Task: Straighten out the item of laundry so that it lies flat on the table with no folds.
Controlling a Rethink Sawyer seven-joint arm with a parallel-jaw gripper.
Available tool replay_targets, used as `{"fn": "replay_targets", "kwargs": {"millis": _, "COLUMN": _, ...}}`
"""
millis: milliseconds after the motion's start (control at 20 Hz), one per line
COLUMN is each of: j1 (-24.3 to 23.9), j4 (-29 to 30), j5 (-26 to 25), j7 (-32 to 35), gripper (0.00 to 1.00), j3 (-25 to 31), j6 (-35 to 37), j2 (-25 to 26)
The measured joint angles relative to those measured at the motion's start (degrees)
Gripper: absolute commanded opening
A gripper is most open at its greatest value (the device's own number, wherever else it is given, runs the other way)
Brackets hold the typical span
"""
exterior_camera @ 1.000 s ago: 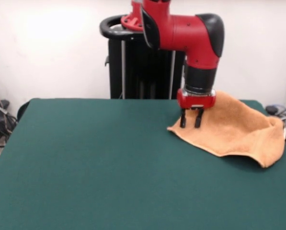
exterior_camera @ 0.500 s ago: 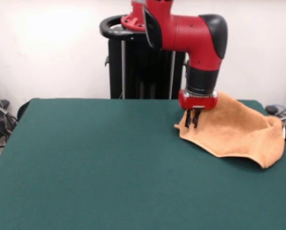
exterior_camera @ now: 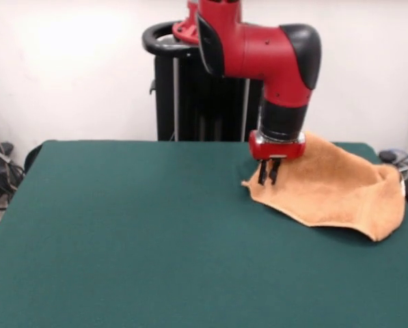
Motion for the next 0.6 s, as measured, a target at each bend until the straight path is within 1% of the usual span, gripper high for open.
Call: {"fn": "replay_targets", "kwargs": {"millis": 600, "j1": -12.3, "j4": -8.1, "j5": -9.6, "j7": 0.0, "gripper": 0.0, "j3": 1.4, "j6": 7.4, "j2": -1.0}}
